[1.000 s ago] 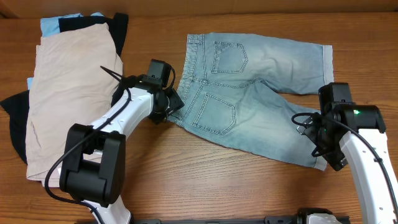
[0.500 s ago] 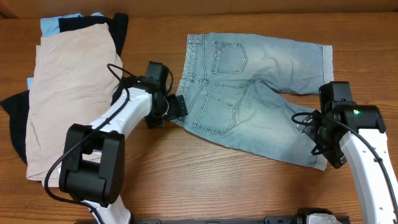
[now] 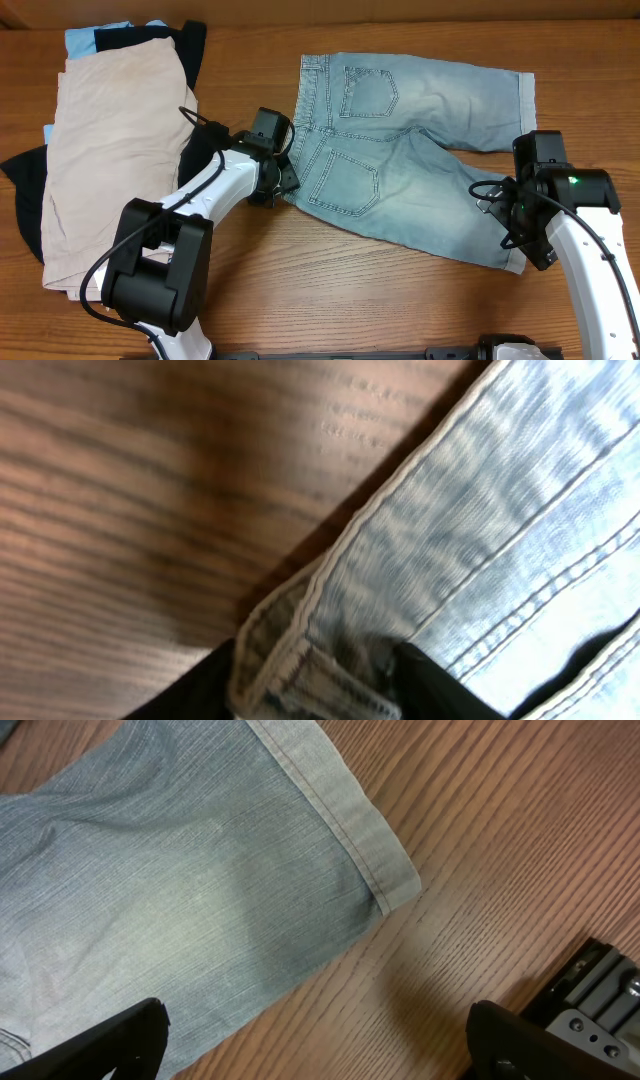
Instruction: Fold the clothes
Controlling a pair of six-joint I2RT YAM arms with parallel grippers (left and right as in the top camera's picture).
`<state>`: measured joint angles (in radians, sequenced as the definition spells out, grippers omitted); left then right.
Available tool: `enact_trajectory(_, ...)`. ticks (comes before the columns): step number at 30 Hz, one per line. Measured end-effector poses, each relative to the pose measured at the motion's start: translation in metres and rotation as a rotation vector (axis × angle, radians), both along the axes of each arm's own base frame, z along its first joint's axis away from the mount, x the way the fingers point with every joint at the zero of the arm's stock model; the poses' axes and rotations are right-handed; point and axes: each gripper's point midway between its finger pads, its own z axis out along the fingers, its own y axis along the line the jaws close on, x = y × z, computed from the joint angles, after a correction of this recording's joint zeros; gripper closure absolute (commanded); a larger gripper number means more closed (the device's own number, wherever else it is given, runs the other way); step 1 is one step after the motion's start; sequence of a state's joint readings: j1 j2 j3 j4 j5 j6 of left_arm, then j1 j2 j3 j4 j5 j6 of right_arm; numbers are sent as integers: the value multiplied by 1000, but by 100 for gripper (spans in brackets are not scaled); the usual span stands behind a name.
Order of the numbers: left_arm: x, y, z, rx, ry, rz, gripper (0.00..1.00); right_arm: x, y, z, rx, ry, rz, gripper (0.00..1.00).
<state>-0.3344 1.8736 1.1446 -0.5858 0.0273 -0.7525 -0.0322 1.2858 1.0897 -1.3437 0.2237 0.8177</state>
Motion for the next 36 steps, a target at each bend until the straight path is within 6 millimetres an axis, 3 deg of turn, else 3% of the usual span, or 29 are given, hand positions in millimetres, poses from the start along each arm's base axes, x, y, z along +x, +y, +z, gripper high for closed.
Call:
enact_trajectory(8, 13, 1, 2, 17, -58, -7, 96, 3, 3, -13, 18, -12, 1, 5)
enact_trajectory(12, 23, 5, 3, 21, -93, -1, 96, 6, 11, -30, 66, -28, 9, 11)
enact_trajectory(17, 33, 29, 4, 20, -103, 63, 96, -6, 19, -56, 113, 1, -45, 37)
enact_trajectory(19, 38, 44, 5, 17, -107, 102, 96, -10, 21, -65, 128, 8, -88, 42)
enact_trajectory(25, 45, 75, 6, -20, -104, 185, 96, -25, 31, -97, 189, 19, -209, 46)
enact_trajectory(31, 45, 77, 6, -28, -102, 191, 96, -43, 52, -123, 278, 58, -238, 48)
enact_trajectory(36, 45, 77, 6, -29, -102, 191, 96, -57, 71, -130, 305, 106, -203, 47)
